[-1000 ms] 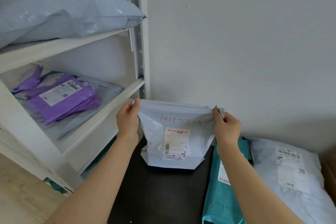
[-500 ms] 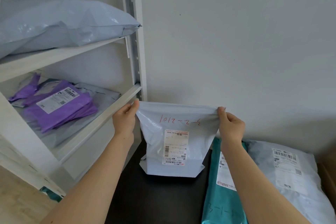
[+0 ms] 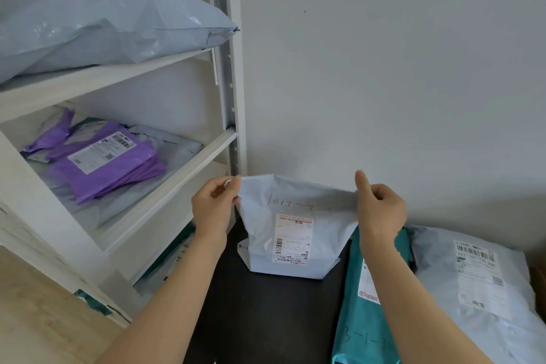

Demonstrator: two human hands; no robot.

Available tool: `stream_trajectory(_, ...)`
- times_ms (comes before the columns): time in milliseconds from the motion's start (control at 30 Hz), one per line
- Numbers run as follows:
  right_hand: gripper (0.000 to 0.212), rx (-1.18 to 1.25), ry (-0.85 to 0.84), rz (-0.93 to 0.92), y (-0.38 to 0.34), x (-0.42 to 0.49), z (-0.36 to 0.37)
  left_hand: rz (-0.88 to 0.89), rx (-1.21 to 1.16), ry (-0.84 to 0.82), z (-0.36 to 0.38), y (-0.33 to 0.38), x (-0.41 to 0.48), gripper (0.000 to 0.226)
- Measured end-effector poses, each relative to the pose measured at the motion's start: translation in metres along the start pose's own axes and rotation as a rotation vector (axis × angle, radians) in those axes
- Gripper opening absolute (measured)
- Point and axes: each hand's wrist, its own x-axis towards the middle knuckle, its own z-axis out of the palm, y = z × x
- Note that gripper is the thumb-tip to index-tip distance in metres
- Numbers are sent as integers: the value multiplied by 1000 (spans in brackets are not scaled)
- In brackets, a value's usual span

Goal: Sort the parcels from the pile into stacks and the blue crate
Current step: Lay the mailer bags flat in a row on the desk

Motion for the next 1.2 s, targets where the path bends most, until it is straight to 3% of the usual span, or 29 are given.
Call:
stream_trajectory(133, 35, -114, 78, 10, 13, 4, -1, -43, -42, 58, -6, -7, -3, 20)
stream_trajectory(300, 15, -176, 93, -12, 21, -1, 5, 16, 40, 33, -9, -10, -3, 9)
stream_trajectory(500, 29, -118, 124, -36, 14, 5, 5, 86, 53, 160, -9, -5, 1, 20)
stream_trajectory(633, 32, -162, 105, -37, 6, 9, 5, 44, 24, 190, -6, -3, 7, 17)
stream_trajectory(700, 36, -327, 58, -176, 3, 7, 10, 26, 18, 166, -4, -1, 8, 16)
stream_trajectory(800, 47, -545, -71, -617, -11, -8, 24, 92, 79, 128, -2, 3, 8, 23)
stream_trajectory(833, 48, -563, -225, -678, -20, -15, 29, 117, 95, 116, -1, 5, 9, 24)
stream_trajectory(933, 46, -616, -826, -552, -38, -33, 46, 151, 100, 73, -3, 9, 12, 28)
stream_trajectory(967, 37, -683, -900, -564, -37, -37, 53, 140, 95, 64, -5, 9, 13, 31)
stream_trajectory(1100, 12, -649, -764, -647, -35, -42, 63, -5, 42, -19, -15, 4, 6, 53)
stream_trajectory(1200, 13, -573, -693, -633, -36, -38, 62, -41, 59, -97, -18, 0, -1, 40)
